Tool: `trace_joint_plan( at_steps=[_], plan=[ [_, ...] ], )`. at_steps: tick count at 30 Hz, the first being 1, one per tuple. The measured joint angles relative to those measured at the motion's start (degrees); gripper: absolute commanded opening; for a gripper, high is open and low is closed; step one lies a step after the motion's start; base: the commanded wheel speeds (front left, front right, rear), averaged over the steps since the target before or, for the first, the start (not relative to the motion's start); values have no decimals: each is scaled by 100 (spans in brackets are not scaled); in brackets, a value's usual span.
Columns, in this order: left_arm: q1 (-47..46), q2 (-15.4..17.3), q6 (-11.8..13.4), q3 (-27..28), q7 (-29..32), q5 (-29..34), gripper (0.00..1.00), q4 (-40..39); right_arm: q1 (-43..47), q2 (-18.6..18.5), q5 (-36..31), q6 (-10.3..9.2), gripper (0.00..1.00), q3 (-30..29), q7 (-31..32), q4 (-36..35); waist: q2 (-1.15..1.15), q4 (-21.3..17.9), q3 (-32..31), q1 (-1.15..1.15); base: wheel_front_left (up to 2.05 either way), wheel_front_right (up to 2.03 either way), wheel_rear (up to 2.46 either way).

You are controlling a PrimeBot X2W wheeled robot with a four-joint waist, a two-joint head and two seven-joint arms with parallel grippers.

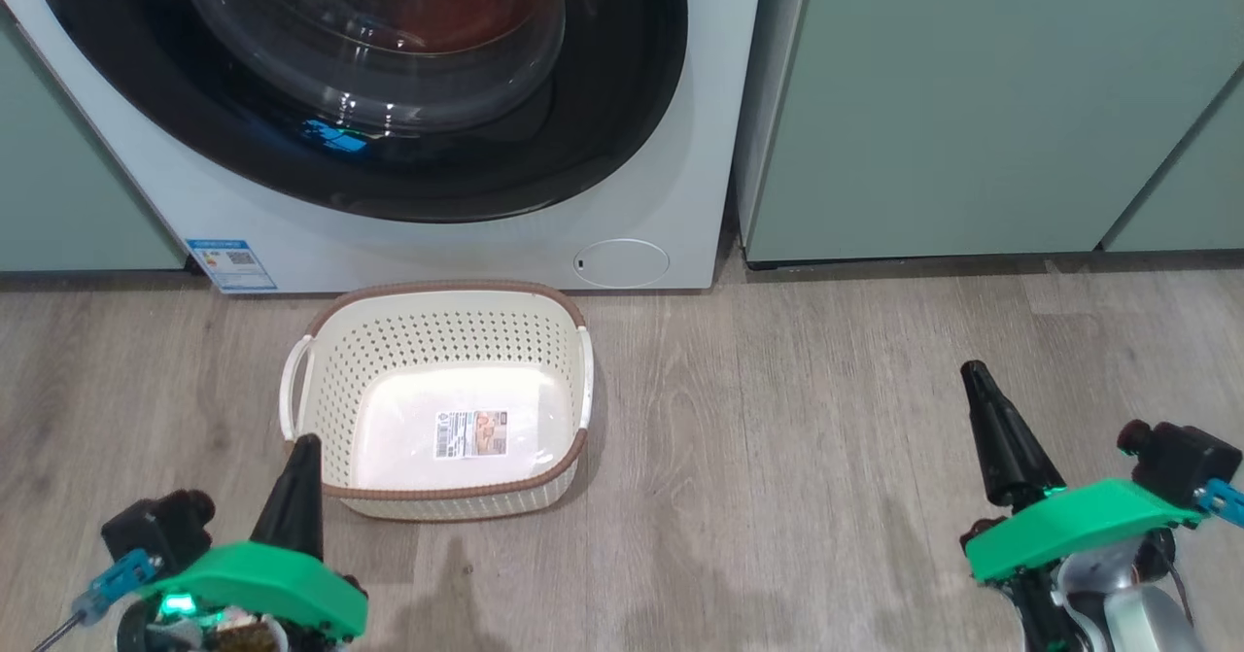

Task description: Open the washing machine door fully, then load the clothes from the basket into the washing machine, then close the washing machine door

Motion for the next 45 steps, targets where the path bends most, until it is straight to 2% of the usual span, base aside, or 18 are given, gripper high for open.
trace_joint_plan(
  at_steps=[45],
  plan=[
    [-321,-146,-372,310,458,-2829,0,478,-180,-30,2733,-1,0,-186,266,444,0,70,-109,0,0,0,0]
  ],
)
